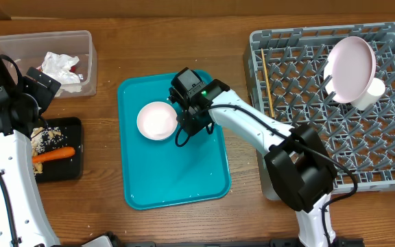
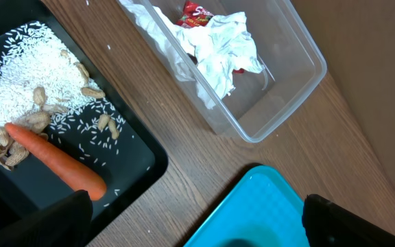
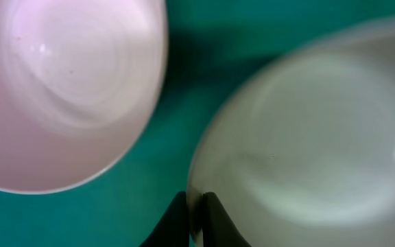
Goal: Sort waste into correct bins and load items into the dishwasher rack
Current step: 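Lift the cream bowl and set it upside down in the rack, then release the bowl and raise the right gripper from the rack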
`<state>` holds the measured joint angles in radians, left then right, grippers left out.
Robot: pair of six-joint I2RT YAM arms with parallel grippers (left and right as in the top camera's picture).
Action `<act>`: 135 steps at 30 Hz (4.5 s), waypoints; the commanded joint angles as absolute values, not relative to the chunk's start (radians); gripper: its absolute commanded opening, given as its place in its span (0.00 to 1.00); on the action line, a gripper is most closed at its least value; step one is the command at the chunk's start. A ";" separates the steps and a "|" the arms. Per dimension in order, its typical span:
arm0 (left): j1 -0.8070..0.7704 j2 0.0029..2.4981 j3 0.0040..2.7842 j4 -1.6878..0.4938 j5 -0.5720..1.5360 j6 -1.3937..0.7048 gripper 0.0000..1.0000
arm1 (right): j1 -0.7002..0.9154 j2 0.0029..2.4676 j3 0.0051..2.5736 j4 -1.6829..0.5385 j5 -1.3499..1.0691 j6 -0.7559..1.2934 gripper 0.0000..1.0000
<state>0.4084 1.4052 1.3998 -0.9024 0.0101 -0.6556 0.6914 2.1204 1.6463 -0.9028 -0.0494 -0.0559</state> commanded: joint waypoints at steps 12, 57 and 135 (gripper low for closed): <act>0.412 1.402 1.403 -0.902 -0.004 -0.666 1.00 | 0.587 1.913 1.863 -1.045 -0.107 0.184 0.04; 0.412 1.402 1.403 -0.902 -0.004 -0.666 1.00 | -0.287 1.860 1.301 -0.388 -0.986 0.178 0.04; 0.412 1.402 1.403 -0.902 -0.004 -0.666 1.00 | -0.023 2.088 1.863 -1.178 0.034 0.229 0.04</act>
